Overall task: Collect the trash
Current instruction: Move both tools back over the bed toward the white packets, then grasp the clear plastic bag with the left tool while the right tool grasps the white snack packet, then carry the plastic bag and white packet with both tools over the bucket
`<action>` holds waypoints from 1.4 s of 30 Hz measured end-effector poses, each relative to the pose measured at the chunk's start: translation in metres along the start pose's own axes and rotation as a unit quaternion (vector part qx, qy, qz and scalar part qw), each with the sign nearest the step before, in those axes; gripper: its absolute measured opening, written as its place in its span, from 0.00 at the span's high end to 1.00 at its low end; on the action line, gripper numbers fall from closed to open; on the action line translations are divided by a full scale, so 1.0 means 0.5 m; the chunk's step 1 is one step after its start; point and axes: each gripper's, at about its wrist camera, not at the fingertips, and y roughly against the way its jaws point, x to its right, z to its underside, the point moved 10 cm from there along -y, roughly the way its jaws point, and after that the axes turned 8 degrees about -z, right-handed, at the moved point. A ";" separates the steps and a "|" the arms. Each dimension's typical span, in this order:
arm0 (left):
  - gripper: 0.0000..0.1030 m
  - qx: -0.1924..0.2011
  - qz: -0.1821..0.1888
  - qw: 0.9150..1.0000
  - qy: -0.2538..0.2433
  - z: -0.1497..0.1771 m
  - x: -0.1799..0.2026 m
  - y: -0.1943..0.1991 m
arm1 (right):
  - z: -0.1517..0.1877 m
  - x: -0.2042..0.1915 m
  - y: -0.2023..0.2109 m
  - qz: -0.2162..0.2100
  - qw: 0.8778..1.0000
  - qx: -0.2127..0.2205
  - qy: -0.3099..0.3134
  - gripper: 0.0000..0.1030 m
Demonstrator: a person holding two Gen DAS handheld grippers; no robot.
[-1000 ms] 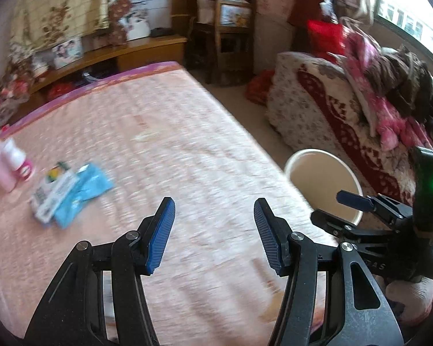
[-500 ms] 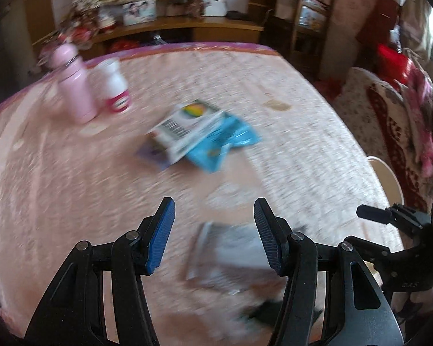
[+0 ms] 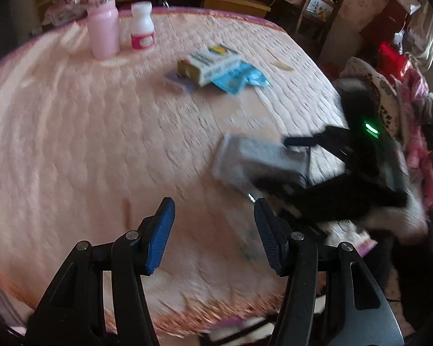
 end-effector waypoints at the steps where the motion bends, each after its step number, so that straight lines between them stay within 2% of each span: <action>1: 0.46 -0.006 0.007 1.000 0.000 0.011 0.011 -0.004 | 0.000 0.009 -0.013 0.009 1.000 0.000 0.000 0.20; 2: 0.46 -0.012 0.012 1.000 -0.003 0.026 0.024 -0.010 | 0.001 0.017 -0.016 0.010 1.000 0.006 -0.004 0.25; 5: 0.46 -0.022 0.015 1.000 -0.014 0.051 0.053 -0.034 | 0.002 0.036 -0.003 0.003 0.999 0.038 -0.031 0.50; 8: 0.46 -0.037 0.015 0.999 -0.018 0.067 0.074 -0.068 | 0.014 0.060 0.020 0.004 0.997 0.058 -0.054 0.50; 11: 0.47 -0.027 0.009 0.999 -0.018 0.064 0.081 -0.089 | 0.023 0.082 0.050 0.007 0.994 0.080 -0.074 0.50; 13: 0.60 -0.022 0.016 1.000 -0.015 0.058 0.085 -0.093 | 0.032 0.088 0.080 0.005 0.991 0.096 -0.088 0.50; 14: 0.76 -0.020 0.020 0.999 -0.015 0.052 0.087 -0.092 | 0.034 0.090 0.094 0.006 0.991 0.102 -0.092 0.50; 15: 0.82 -0.017 0.017 1.000 -0.016 0.046 0.085 -0.091 | 0.036 0.097 0.109 0.008 0.990 0.109 -0.094 0.50; 17: 0.91 -0.007 0.011 1.000 -0.026 0.029 0.086 -0.083 | 0.041 0.103 0.138 0.012 0.987 0.121 -0.101 0.50; 20: 0.94 0.012 0.013 0.999 -0.040 0.002 0.094 -0.059 | 0.052 0.119 0.179 0.013 0.983 0.141 -0.115 0.50; 26: 0.95 0.058 0.019 0.996 -0.057 -0.072 0.133 -0.006 | 0.075 0.144 0.253 0.032 0.976 0.173 -0.129 0.50; 30: 0.95 0.069 0.024 0.995 -0.070 -0.104 0.171 0.007 | 0.110 0.180 0.297 0.046 0.970 0.185 -0.153 0.50; 35: 0.92 0.045 0.011 0.998 -0.050 -0.091 0.154 -0.010 | 0.152 0.216 0.317 0.042 0.963 0.193 -0.183 0.50; 38: 0.72 0.015 0.008 0.999 -0.035 -0.055 0.150 -0.049 | 0.160 0.224 0.314 0.035 0.961 0.194 -0.192 0.50; 42: 0.71 0.000 -0.009 1.000 -0.030 -0.018 0.151 -0.088 | 0.164 0.216 0.311 0.031 0.963 0.192 -0.188 0.50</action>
